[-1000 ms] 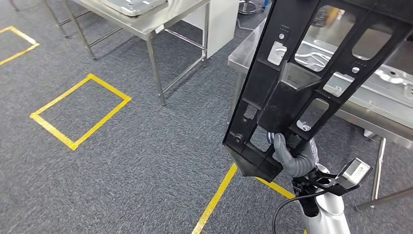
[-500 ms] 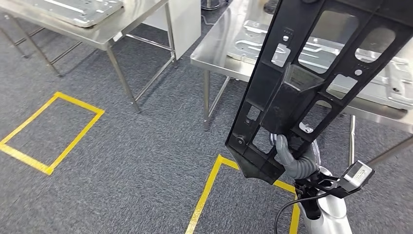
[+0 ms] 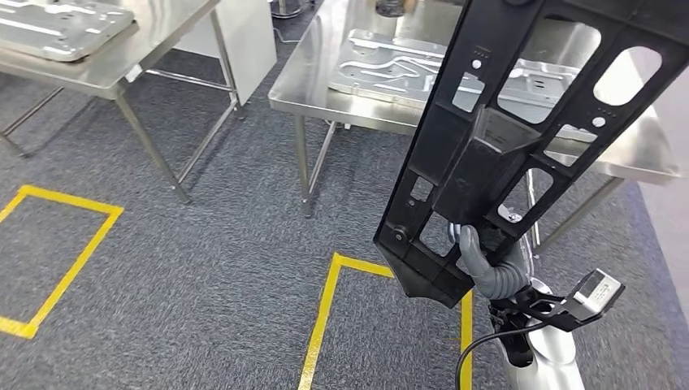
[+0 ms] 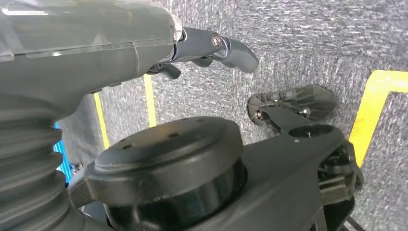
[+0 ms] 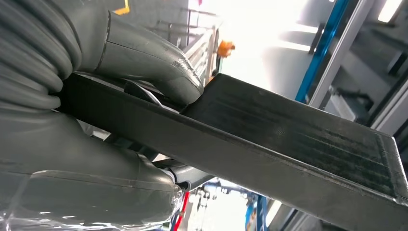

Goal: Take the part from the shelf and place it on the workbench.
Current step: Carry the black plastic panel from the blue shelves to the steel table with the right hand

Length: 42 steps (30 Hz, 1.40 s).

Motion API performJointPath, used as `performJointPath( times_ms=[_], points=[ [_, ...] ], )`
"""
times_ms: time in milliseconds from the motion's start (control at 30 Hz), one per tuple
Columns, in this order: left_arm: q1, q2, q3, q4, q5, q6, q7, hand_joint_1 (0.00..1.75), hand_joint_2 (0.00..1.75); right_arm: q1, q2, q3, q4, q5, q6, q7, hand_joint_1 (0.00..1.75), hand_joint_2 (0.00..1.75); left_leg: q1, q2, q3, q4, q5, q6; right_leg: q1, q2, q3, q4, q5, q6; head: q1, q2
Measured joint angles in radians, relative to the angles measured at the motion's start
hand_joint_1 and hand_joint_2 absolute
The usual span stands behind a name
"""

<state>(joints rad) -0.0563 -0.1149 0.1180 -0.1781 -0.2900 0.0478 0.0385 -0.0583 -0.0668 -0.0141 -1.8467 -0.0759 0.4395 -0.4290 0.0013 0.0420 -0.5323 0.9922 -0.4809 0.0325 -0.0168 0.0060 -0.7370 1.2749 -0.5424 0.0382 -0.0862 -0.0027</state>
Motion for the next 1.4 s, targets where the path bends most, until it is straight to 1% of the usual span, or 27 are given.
performJointPath(
  times_ms=[67,133,167,233,267,333,400,433,467,500,533,600,667,733,767,800,833,900,933,967,1000,1033,1100,1167,1300,1333,1400],
  points=[
    [-0.001,0.0,0.0,0.0,0.0,0.0,0.0,0.0,1.75,0.0,0.0,0.0,0.0,0.0,0.0,0.0,1.75,1.75,-0.001,0.023,0.004,0.0,-0.004,-0.005,-0.001,-0.029,0.074,-0.128,0.056,-0.001,0.0,0.0],
    [-0.001,0.0,0.0,0.0,0.0,-0.001,0.0,0.0,1.75,-0.002,0.0,0.0,0.0,0.0,0.0,0.0,1.75,1.75,-0.006,0.04,0.008,0.003,-0.01,-0.015,0.006,-0.064,0.135,-0.239,0.087,-0.01,0.0,0.0],
    [-0.001,0.0,0.0,0.0,0.0,-0.001,0.0,0.0,1.75,-0.002,0.0,0.0,0.0,0.0,0.0,0.0,1.75,1.75,-0.008,0.048,0.009,0.004,-0.013,-0.02,0.01,-0.071,0.145,-0.26,0.088,-0.015,0.0,0.0],
    [-0.002,0.0,0.0,0.0,0.0,-0.001,0.0,0.0,1.75,-0.002,0.0,-0.001,0.0,0.0,0.001,0.0,1.75,1.75,-0.009,0.064,0.012,0.004,-0.018,-0.031,0.014,-0.051,0.143,-0.264,0.089,-0.027,0.0,0.0],
    [-0.002,0.0,0.0,0.0,0.0,-0.001,0.0,0.0,1.75,-0.002,0.0,-0.002,-0.001,0.0,0.001,0.0,1.75,1.75,-0.006,0.059,0.012,0.01,-0.025,-0.037,0.012,-0.041,0.143,-0.266,0.09,-0.032,0.0,0.0],
    [-0.002,-0.001,0.001,0.0,0.001,-0.001,0.0,0.0,1.75,-0.005,0.0,-0.003,-0.001,0.0,0.001,0.0,1.75,1.75,-0.001,0.02,-0.013,0.073,-0.066,-0.046,0.008,-0.021,0.146,-0.272,0.095,-0.045,0.0,0.0],
    [0.001,-0.001,0.003,0.0,0.004,-0.001,-0.002,0.0,1.75,-0.008,-0.001,-0.003,0.0,0.0,0.004,-0.001,1.75,1.75,0.001,-0.022,-0.074,0.206,-0.13,-0.049,0.009,-0.002,0.145,-0.272,0.096,-0.052,0.0,0.0],
    [0.0,-0.001,0.004,0.0,0.005,-0.002,-0.003,0.0,1.75,-0.008,-0.001,-0.003,0.0,0.0,0.005,0.0,1.75,1.75,0.001,-0.029,-0.104,0.266,-0.149,-0.05,0.01,0.01,0.146,-0.272,0.096,-0.053,0.0,0.0],
    [0.0,-0.001,0.005,0.0,0.005,-0.002,-0.003,0.0,1.75,-0.008,-0.001,-0.003,0.001,0.0,0.006,0.0,1.75,1.75,0.001,-0.031,-0.12,0.298,-0.15,-0.049,0.011,0.022,0.146,-0.271,0.096,-0.053,0.0,0.0],
    [-0.001,-0.001,0.006,0.0,0.005,-0.002,-0.004,0.0,1.75,-0.008,-0.001,-0.003,0.001,0.0,0.007,0.0,1.75,1.75,0.001,-0.033,-0.119,0.29,-0.131,-0.048,0.011,0.036,0.147,-0.27,0.096,-0.053,0.0,0.0],
    [-0.002,-0.001,0.007,0.0,0.005,-0.002,-0.003,0.0,1.75,-0.009,-0.001,-0.003,0.002,0.0,0.007,0.0,1.75,1.75,0.002,-0.037,-0.102,0.246,-0.096,-0.045,0.011,0.05,0.149,-0.269,0.095,-0.053,0.0,0.0],
    [0.001,-0.001,0.008,0.0,0.005,-0.001,-0.001,0.0,1.75,-0.01,-0.001,-0.003,0.002,0.0,0.008,0.0,1.75,1.75,0.003,-0.075,-0.049,0.114,-0.023,-0.038,0.012,0.076,0.148,-0.265,0.094,-0.049,0.0,0.0],
    [0.003,0.0,0.011,0.0,0.005,0.0,0.001,0.0,1.75,-0.014,-0.001,-0.003,0.002,0.0,0.009,0.001,1.75,1.75,0.004,-0.107,-0.02,0.036,-0.001,-0.033,0.01,0.098,0.139,-0.26,0.096,-0.04,0.0,0.0],
    [0.001,0.0,0.012,0.0,0.005,0.001,0.002,0.0,1.75,-0.016,-0.001,-0.003,0.002,0.002,0.009,0.005,1.75,1.75,0.003,-0.099,-0.015,0.02,-0.003,-0.026,0.007,0.119,0.13,-0.262,0.103,-0.026,0.0,0.0],
    [-0.001,-0.001,0.013,0.0,0.004,0.001,0.003,0.0,1.75,-0.016,0.0,-0.003,0.002,0.003,0.007,0.007,1.75,1.75,0.003,-0.088,-0.014,0.015,0.002,-0.02,0.006,0.119,0.127,-0.26,0.103,-0.02,0.0,0.0],
    [-0.002,-0.001,0.013,0.0,0.003,0.001,0.003,0.0,1.75,-0.018,0.001,-0.004,0.002,0.004,0.005,0.009,1.75,1.75,0.004,-0.078,-0.012,0.008,0.006,-0.014,0.007,0.103,0.121,-0.249,0.095,-0.016,0.0,0.0],
    [-0.002,-0.002,0.013,0.0,0.001,0.002,0.003,0.0,1.75,-0.022,0.002,-0.004,0.002,0.006,0.003,0.01,1.75,1.75,0.005,-0.068,-0.01,0.001,0.01,-0.008,0.009,0.077,0.106,-0.22,0.076,-0.013,0.0,0.0],
    [0.0,-0.002,0.013,0.0,-0.002,0.004,0.002,0.0,1.75,-0.028,0.004,-0.003,0.004,0.009,-0.002,0.013,1.75,1.75,0.002,-0.051,-0.009,-0.003,0.01,-0.001,0.008,0.021,0.05,-0.106,0.018,-0.007,0.0,0.0],
    [0.001,-0.002,0.013,0.0,-0.003,0.005,0.001,0.0,1.75,-0.029,0.004,-0.003,0.007,0.01,-0.005,0.014,1.75,1.75,0.001,-0.043,-0.01,-0.003,0.009,0.0,0.005,0.01,0.02,-0.045,-0.004,-0.004,0.0,0.0],
    [0.001,-0.002,0.013,0.0,-0.003,0.006,0.0,0.0,1.75,-0.029,0.004,-0.003,0.01,0.011,-0.006,0.014,1.75,1.75,0.001,-0.036,-0.009,-0.003,0.007,0.0,0.002,0.005,0.001,-0.006,-0.011,-0.001,0.0,0.0],
    [0.001,-0.002,0.014,0.0,-0.003,0.006,-0.001,0.0,1.75,-0.028,0.004,-0.003,0.012,0.013,-0.006,0.015,1.75,1.75,0.0,-0.031,-0.008,-0.003,0.005,-0.001,-0.001,0.002,0.0,-0.004,0.0,0.001,0.0,0.0],
    [0.001,-0.002,0.014,0.0,-0.003,0.007,-0.003,0.0,1.75,-0.028,0.004,-0.003,0.015,0.016,-0.007,0.015,1.75,1.75,0.001,-0.027,-0.006,-0.003,0.003,-0.003,-0.003,0.0,0.019,-0.04,0.026,0.002,0.0,0.0],
    [0.001,-0.002,0.014,0.0,-0.004,0.007,-0.006,0.0,1.75,-0.029,0.004,-0.003,0.017,0.022,-0.008,0.014,1.75,1.75,0.0,-0.023,0.002,-0.003,-0.002,-0.01,-0.004,-0.01,0.092,-0.174,0.083,0.001,0.0,0.0],
    [0.001,-0.003,0.014,0.0,-0.005,0.007,-0.008,0.0,1.75,-0.03,0.004,-0.003,0.017,0.025,-0.008,0.014,1.75,1.75,-0.003,-0.021,0.006,-0.001,-0.009,-0.021,0.001,-0.017,0.137,-0.258,0.098,-0.007,0.0,0.0],
    [0.0,-0.003,0.014,0.0,-0.007,0.007,-0.009,0.0,1.75,-0.03,0.004,-0.004,0.019,0.03,-0.008,0.009,1.75,1.75,0.002,-0.018,0.01,0.012,-0.029,-0.043,0.007,-0.01,0.151,-0.272,0.086,-0.033,0.0,0.0],
    [0.0,-0.003,0.014,0.0,-0.008,0.007,-0.009,0.0,1.75,-0.031,0.004,-0.004,0.018,0.032,-0.008,0.007,1.75,1.75,0.004,-0.02,-0.002,0.043,-0.045,-0.046,0.006,-0.008,0.159,-0.276,0.084,-0.04,0.0,0.0],
    [0.001,-0.003,0.014,0.0,-0.01,0.006,-0.01,0.0,1.75,-0.032,0.003,-0.004,0.019,0.036,-0.008,0.005,1.75,1.75,0.006,-0.029,-0.066,0.169,-0.092,-0.048,0.007,-0.006,0.173,-0.278,0.075,-0.051,0.0,0.0]
  ],
)
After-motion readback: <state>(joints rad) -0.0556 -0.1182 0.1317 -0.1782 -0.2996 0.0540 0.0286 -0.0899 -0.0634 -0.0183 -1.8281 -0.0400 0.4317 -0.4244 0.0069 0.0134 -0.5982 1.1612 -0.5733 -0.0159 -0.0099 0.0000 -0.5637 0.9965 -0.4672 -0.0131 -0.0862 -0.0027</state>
